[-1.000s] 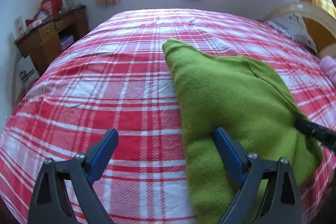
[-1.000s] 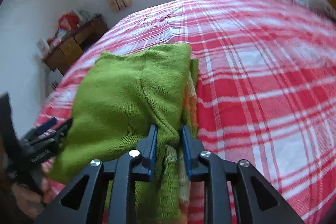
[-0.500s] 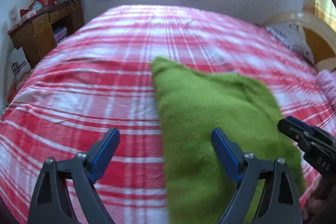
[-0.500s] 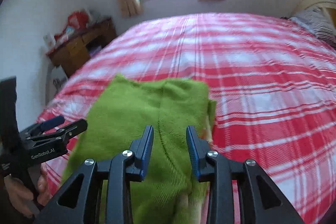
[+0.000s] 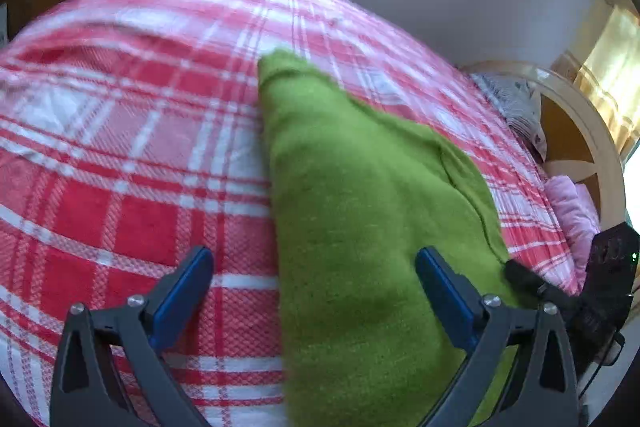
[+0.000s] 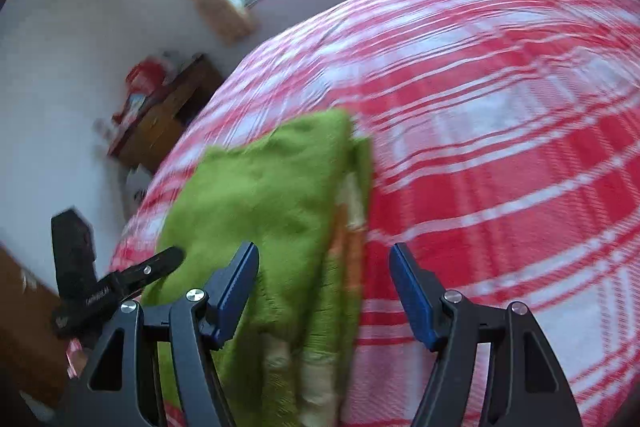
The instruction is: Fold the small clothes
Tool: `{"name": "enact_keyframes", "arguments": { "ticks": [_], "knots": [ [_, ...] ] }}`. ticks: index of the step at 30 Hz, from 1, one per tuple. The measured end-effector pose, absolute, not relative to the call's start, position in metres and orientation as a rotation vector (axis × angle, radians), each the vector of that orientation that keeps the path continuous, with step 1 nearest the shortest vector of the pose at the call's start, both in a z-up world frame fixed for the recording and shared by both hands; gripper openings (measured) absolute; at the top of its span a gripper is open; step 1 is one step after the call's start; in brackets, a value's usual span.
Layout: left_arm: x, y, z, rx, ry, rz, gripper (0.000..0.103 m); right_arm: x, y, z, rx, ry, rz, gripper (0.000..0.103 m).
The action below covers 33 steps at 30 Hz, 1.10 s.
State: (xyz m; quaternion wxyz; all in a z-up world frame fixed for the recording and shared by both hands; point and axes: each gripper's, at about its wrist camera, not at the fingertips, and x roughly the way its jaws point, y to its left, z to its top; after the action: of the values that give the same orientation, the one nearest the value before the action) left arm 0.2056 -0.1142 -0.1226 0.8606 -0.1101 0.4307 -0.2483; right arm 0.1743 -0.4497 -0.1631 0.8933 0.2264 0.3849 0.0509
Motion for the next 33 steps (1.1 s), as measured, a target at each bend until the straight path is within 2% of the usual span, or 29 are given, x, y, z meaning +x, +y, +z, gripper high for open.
{"name": "enact_keyframes", "arguments": {
  "ticks": [2,5,6,7,8,9,12,13,17,23,33],
  "knots": [
    [0.206,-0.121,-0.122,-0.198,0.922,-0.525,0.103,0.177,-0.439,-0.167,0.415,0.798,0.11,0.076],
    [0.208,-0.126,-0.122,-0.181,0.923,-0.532,0.103,0.178,-0.431,-0.167,0.375,0.81,0.105,0.074],
    [0.206,-0.127,-0.122,-0.177,0.918,-0.535,0.097,0.177,-0.429,-0.167,0.375,0.81,0.104,0.072],
    [0.205,-0.127,-0.121,-0.177,0.914,-0.549,0.09,0.175,-0.427,-0.167,0.372,0.807,0.098,0.064],
    [0.204,-0.129,-0.12,-0.186,0.913,-0.587,0.073,0.171,-0.424,-0.165,0.365,0.802,0.085,0.058],
    [0.2,-0.13,-0.119,-0.216,0.914,-0.627,0.063,0.162,-0.425,-0.162,0.36,0.798,0.074,0.055],
    [0.193,-0.128,-0.118,-0.202,0.909,-0.594,0.061,0.159,-0.417,-0.157,0.314,0.789,0.025,0.044],
    [0.193,-0.128,-0.117,-0.208,0.917,-0.588,0.06,0.158,-0.412,-0.155,0.306,0.794,0.02,0.037],
    [0.187,-0.13,-0.108,-0.172,0.937,-0.586,0.047,0.153,-0.398,-0.151,0.3,0.826,0.04,0.032],
    [0.145,-0.106,-0.105,-0.162,1.021,-0.59,0.046,0.11,-0.398,-0.151,0.448,0.893,0.194,0.031],
    [0.04,-0.05,-0.109,-0.152,1.069,-0.635,0.049,-0.007,-0.343,-0.16,0.421,0.962,0.327,0.031]
  ]
}}
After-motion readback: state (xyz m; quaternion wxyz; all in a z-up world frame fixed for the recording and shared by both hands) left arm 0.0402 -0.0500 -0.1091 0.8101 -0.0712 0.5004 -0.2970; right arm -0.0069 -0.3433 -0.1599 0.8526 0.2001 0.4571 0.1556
